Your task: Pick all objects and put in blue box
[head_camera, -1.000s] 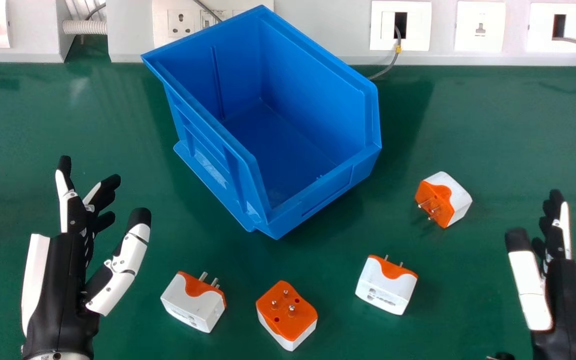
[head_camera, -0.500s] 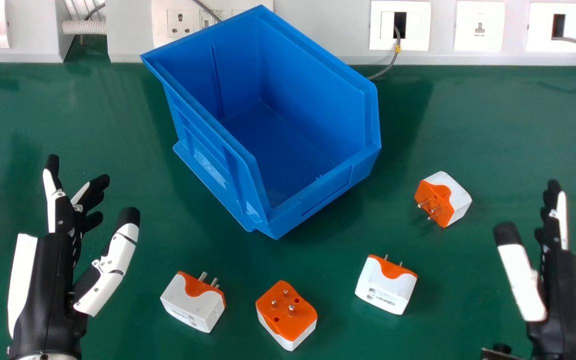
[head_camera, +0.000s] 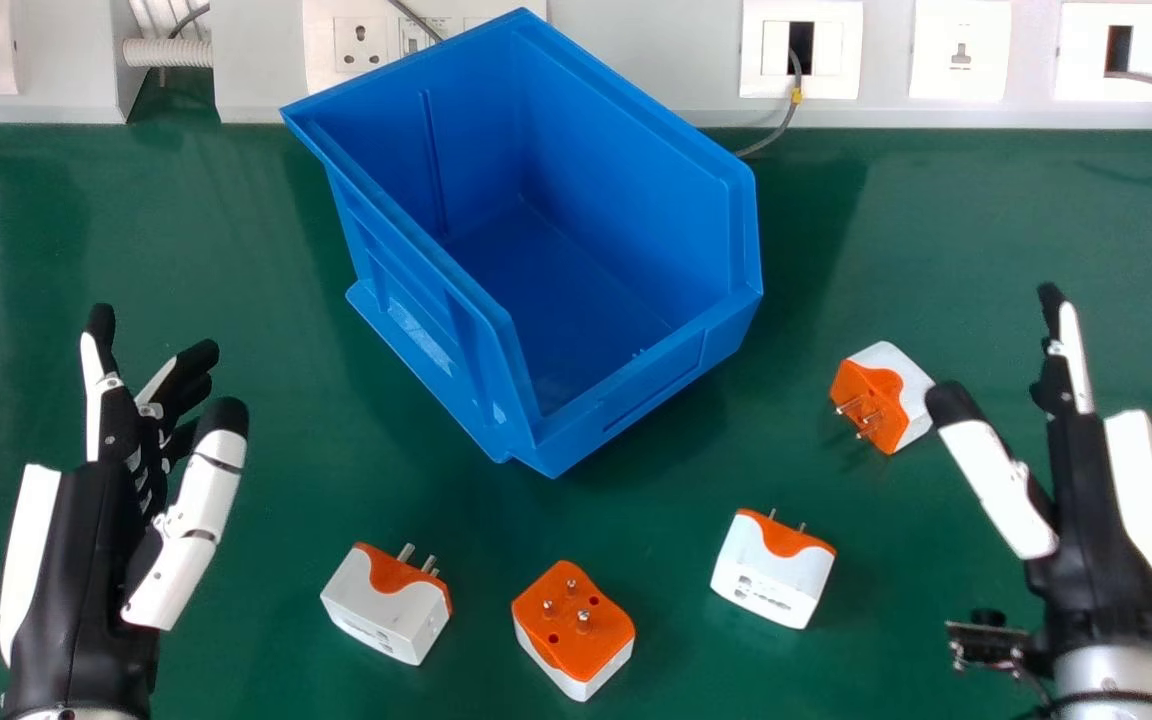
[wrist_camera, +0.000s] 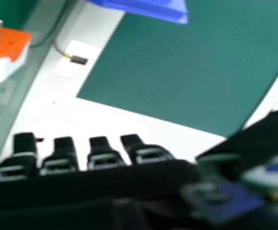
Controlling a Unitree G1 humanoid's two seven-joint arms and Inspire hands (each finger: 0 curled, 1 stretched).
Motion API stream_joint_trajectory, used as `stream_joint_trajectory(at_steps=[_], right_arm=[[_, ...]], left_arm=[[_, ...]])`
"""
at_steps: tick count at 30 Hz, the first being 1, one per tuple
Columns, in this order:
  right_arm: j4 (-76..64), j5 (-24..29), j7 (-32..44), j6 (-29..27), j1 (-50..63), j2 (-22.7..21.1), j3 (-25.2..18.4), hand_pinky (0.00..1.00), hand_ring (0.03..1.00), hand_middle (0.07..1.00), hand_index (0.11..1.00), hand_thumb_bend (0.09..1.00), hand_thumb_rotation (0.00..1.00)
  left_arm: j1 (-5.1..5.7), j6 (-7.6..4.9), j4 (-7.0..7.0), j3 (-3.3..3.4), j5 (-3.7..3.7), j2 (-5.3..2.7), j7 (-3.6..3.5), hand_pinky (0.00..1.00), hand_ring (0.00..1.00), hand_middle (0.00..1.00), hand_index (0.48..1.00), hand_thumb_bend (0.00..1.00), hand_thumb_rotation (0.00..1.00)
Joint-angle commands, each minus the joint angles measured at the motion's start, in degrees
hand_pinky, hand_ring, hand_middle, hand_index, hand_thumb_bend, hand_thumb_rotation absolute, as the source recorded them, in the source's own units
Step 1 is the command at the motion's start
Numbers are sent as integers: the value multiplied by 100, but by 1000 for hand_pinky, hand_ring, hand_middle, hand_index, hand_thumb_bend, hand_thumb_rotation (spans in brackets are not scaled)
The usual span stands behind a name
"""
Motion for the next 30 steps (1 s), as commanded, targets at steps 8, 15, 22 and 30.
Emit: stream_joint_trajectory(at_steps=[8, 15, 22, 30], right_arm=[[822, -175, 27, 422, -877, -393, 323, 925, 993, 999, 990, 574, 920], [1618, -667, -216, 1105, -1468, -487, 729, 922, 996, 1000, 994, 568, 900], [2110, -1249, -481, 1952, -1944, -552, 1254, 916, 989, 1000, 995, 596, 931], [2801, -1778, -554, 2892, -2587, -697, 1822, 909, 982, 1000, 989, 596, 946]], left_arm=[[30, -7, -207, 60, -122, 7, -40, 956, 963, 952, 933, 236, 941], [49, 47, -269, 108, -171, 27, -89, 963, 970, 960, 942, 238, 970], [92, 94, -352, 119, -145, 24, -85, 968, 974, 964, 949, 231, 985], [158, 120, -403, 137, -188, 19, -104, 972, 976, 967, 953, 225, 991]])
